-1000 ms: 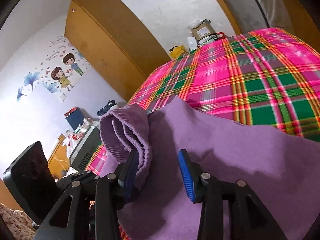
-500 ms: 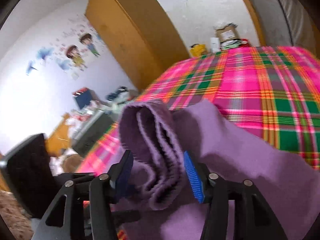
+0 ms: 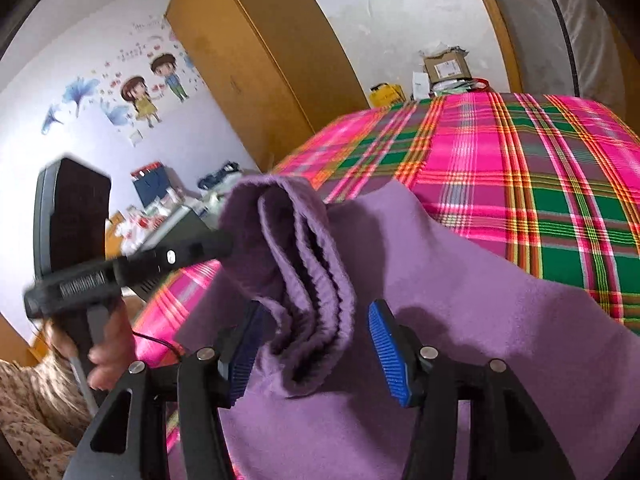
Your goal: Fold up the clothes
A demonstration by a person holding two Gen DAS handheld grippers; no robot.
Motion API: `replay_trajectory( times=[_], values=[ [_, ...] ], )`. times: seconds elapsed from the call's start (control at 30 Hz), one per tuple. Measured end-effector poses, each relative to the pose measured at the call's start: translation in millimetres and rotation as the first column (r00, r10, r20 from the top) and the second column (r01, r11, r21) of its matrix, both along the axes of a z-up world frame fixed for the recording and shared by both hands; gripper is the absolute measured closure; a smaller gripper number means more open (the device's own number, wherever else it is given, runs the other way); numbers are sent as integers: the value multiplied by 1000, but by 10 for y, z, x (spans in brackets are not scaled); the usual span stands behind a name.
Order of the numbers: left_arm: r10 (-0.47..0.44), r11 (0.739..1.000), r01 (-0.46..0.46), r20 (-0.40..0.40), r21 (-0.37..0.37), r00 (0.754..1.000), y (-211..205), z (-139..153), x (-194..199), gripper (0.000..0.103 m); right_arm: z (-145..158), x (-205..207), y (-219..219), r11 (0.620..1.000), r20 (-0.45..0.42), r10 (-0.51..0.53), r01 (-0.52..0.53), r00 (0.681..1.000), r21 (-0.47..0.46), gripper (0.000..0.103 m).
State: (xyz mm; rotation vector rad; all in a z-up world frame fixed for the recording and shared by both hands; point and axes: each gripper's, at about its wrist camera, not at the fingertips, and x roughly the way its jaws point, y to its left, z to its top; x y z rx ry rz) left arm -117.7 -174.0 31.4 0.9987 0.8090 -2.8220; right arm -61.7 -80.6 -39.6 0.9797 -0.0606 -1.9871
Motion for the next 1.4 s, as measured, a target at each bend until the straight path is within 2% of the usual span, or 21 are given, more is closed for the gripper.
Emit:
replay_trajectory(
  times=[0.13,0.23,0.33,0.47,0.7,0.8,0.93,1.23,1.3,1.4],
  values=[
    [-59,998,58,13,24,998,58,-10,-266,70,-45,7,-105,998,-9,25,-24,1000,53,48],
    [-98,994,96,62,49,993,90,-75,-510,70,-65,18,-140,997,-20,30,-29,999,78,47],
    [-112,988,99,110,118,988,57,-185,-715,70,-67,-8,-122,998,-6,22,-22,1000,60,47],
    [-109,987,92,132,130,985,51,-217,-829,70,-116,-118,-91,1000,71,-8,6,997,22,47],
    [-75,988,59,109,142,991,-24,-152,-735,63,-188,-301,-104,997,212,-53,65,976,-50,47],
    [-31,988,20,71,152,997,-103,-53,-601,59,-192,-322,-81,995,228,-78,91,971,-49,61],
    [41,985,-46,33,163,999,-203,60,-383,54,-128,-283,-20,991,220,-86,105,972,-79,79],
    [159,970,-155,-6,186,987,-374,142,115,48,252,-21,276,969,150,-140,167,979,-181,83],
    [165,969,-162,-1,185,986,-369,121,152,47,347,32,390,961,135,-162,188,977,-201,83],
    [154,975,-157,32,159,988,-301,60,119,47,371,99,538,958,129,-201,222,971,-182,83]
  ],
)
